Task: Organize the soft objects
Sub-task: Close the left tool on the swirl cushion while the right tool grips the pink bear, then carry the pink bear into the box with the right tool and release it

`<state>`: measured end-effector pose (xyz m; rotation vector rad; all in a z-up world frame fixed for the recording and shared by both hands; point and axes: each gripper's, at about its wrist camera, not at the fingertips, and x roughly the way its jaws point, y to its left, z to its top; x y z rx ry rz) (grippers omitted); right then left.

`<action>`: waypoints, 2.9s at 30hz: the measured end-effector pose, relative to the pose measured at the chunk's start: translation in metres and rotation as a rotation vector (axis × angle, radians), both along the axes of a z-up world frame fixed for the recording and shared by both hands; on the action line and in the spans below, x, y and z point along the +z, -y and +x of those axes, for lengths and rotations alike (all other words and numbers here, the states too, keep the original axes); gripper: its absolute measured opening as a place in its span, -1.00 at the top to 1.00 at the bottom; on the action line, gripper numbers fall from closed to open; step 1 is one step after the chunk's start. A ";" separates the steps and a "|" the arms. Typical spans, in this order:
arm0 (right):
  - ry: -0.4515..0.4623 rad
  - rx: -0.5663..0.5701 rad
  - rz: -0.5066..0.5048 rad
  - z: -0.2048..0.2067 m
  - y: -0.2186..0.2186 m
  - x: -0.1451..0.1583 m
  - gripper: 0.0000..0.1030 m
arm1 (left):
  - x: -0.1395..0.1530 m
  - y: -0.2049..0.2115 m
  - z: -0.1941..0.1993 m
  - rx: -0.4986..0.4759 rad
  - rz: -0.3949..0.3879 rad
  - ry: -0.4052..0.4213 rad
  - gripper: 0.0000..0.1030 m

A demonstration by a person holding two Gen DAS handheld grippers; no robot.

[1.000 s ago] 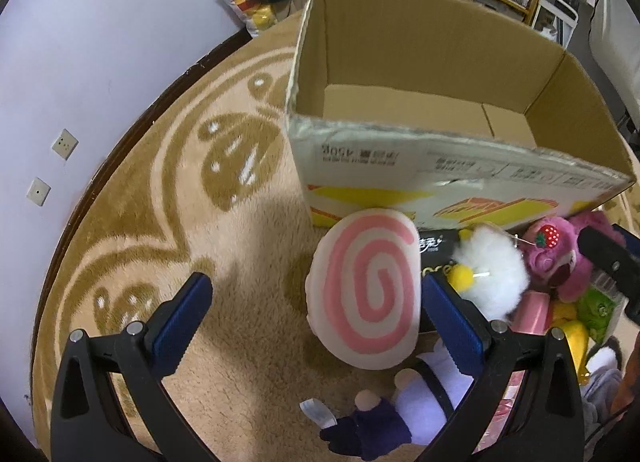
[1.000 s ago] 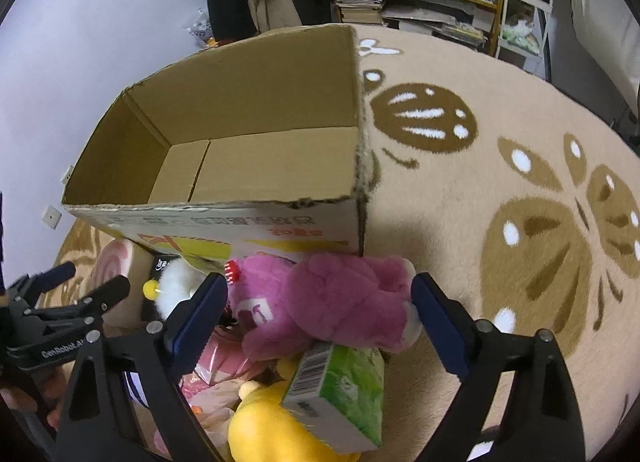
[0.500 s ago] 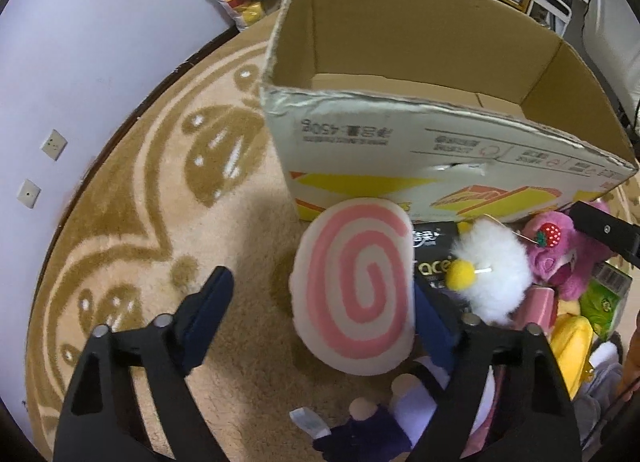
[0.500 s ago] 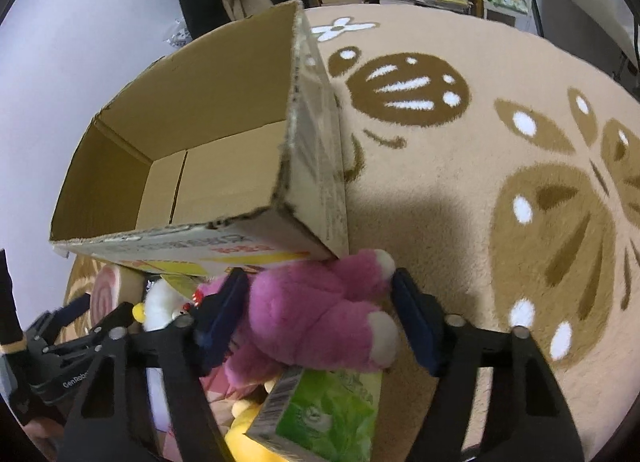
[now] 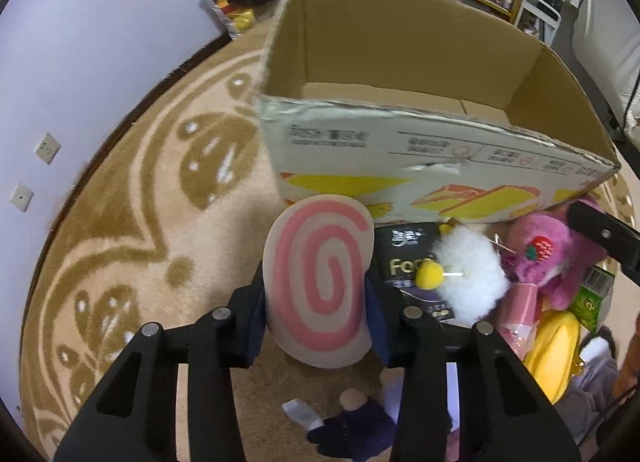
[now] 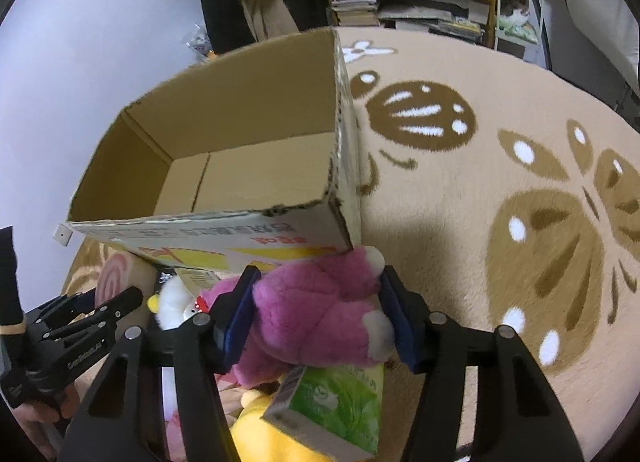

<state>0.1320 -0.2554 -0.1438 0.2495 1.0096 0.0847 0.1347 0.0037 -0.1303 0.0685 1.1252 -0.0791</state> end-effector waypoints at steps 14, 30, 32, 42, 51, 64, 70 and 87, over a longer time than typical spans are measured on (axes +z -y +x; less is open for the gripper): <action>0.110 0.045 -0.033 -0.021 -0.009 0.029 -0.17 | 0.022 -0.006 -0.010 0.016 0.019 0.087 0.32; 0.228 0.036 -0.035 -0.050 -0.009 0.063 -0.15 | 0.044 -0.012 -0.026 0.030 0.035 0.158 0.43; 0.237 0.038 -0.027 -0.054 -0.007 0.067 -0.15 | 0.046 -0.013 -0.027 0.030 0.034 0.164 0.44; 0.302 0.029 -0.018 -0.067 -0.003 0.089 -0.15 | 0.075 -0.006 -0.047 0.007 0.070 0.267 0.48; 0.375 0.039 -0.003 -0.066 -0.004 0.111 -0.15 | 0.115 0.003 -0.060 -0.024 0.112 0.394 0.48; 0.401 0.062 0.013 -0.035 -0.013 0.118 -0.15 | 0.126 0.015 -0.027 -0.039 0.094 0.391 0.48; 0.405 0.079 0.003 -0.016 -0.017 0.118 -0.15 | 0.127 0.020 -0.001 -0.054 0.108 0.397 0.47; 0.353 0.087 -0.008 0.028 -0.019 0.085 -0.16 | 0.106 0.032 0.043 -0.087 0.073 0.376 0.44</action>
